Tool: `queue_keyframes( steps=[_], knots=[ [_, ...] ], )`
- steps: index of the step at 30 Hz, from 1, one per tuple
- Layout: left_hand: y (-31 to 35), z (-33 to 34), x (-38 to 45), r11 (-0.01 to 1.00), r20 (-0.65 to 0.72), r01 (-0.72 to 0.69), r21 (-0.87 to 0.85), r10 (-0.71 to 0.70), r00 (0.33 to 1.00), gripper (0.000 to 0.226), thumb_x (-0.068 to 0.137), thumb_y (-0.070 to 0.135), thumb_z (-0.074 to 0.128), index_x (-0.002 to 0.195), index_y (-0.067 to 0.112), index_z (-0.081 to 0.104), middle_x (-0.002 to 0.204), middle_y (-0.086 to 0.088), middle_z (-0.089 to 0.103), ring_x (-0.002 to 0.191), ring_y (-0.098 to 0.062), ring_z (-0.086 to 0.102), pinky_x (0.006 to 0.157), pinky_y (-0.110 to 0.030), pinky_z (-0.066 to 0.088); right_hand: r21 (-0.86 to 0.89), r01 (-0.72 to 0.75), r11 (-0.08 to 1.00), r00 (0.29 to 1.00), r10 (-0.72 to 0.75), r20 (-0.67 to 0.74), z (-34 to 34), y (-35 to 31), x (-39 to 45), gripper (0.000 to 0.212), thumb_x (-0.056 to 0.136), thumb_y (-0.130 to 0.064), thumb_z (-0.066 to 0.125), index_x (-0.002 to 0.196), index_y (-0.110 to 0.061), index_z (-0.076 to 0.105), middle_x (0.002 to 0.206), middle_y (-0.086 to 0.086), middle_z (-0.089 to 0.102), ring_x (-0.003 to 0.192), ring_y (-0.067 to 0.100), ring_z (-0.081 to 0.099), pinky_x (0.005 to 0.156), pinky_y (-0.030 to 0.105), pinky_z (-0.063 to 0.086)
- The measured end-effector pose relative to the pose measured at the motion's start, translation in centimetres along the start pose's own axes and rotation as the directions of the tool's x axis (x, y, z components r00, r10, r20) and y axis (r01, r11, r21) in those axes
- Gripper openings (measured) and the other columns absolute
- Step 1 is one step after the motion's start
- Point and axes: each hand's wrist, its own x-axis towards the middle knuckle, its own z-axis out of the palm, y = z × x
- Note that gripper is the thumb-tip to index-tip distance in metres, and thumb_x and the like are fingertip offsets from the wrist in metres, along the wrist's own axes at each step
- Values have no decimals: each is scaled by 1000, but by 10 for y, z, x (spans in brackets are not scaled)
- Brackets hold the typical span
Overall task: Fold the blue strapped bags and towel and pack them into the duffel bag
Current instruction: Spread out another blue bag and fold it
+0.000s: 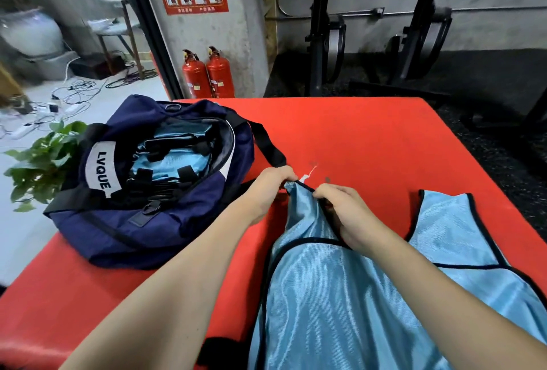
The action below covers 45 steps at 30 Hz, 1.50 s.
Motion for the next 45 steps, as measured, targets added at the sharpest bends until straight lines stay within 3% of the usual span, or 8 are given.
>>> queue_keyframes(
  steps=[4, 10, 17, 23, 30, 33, 37, 45],
  knots=[
    [6, 8, -1, 997, 78, -28, -78, 34, 996, 26, 86, 24, 67, 64, 19, 54, 65, 1, 53, 60, -13, 51, 65, -29, 39, 68, 31, 997, 997, -36, 63, 1, -4, -4, 29, 89, -19, 68, 97, 9, 68, 91, 30, 68, 82, 36, 64, 80, 47, 53],
    [10, 13, -4, 994, 153, -26, -107, 42, 987, 36, 100, 24, 59, 65, 14, 58, 58, 0, 53, 52, -12, 51, 53, -21, 44, 140, 10, 990, 989, -30, 142, -3, -10, -9, 16, 87, -20, 75, 93, -5, 72, 95, 24, 69, 85, 33, 65, 85, 43, 53],
    [1, 10, -6, 969, -343, -69, 238, 150, 927, 36, 93, 48, 56, 74, 22, 71, 62, 10, 60, 69, -16, 56, 74, -37, 47, 216, -12, 976, 995, -11, 101, -1, -12, -6, 16, 91, -14, 65, 91, -1, 73, 92, 21, 68, 84, 31, 64, 84, 42, 51],
    [-3, 8, -46, 978, -297, 2, 209, 62, 953, 31, 101, 36, 50, 93, 9, 62, 61, -4, 67, 52, -20, 59, 52, -27, 43, 262, -30, 965, 997, 48, -65, 4, -10, 0, 38, 83, -20, 69, 102, 13, 68, 92, 33, 66, 80, 36, 65, 78, 46, 53],
    [-30, 10, -58, 958, -285, 77, 277, 5, 959, 33, 97, 46, 54, 90, 18, 68, 91, 0, 72, 91, -23, 66, 93, -42, 51, 301, -74, 951, 990, 107, -96, 5, -8, 3, 16, 90, -16, 67, 93, -1, 68, 77, 19, 69, 64, 29, 68, 61, 36, 57],
    [-27, 20, -60, 986, -223, 166, 9, -159, 962, 42, 101, 47, 50, 105, 8, 64, 96, -11, 71, 79, -21, 64, 77, -35, 53, 315, -104, 943, 987, 137, -83, 6, -5, 2, 20, 90, -20, 68, 100, -4, 69, 89, 19, 69, 77, 30, 68, 78, 43, 57],
    [-11, 28, -65, 818, -44, 256, -515, -324, 945, 42, 101, 32, 54, 129, 0, 58, 87, -12, 67, 64, -21, 62, 62, -31, 53, 300, -119, 946, 987, 145, -66, 6, -4, 1, 30, 90, -22, 68, 111, 0, 69, 110, 26, 70, 89, 32, 68, 91, 48, 55],
    [-9, 14, -51, 756, -185, 6, -655, -168, 968, 31, 90, -4, 64, 119, 8, 60, 92, -11, 73, 79, -19, 70, 71, -31, 59, 164, 27, 986, 992, -6, -124, 2, 0, 3, 38, 87, -19, 74, 107, 11, 63, 100, 25, 72, 81, 27, 67, 77, 38, 54]
  ],
)
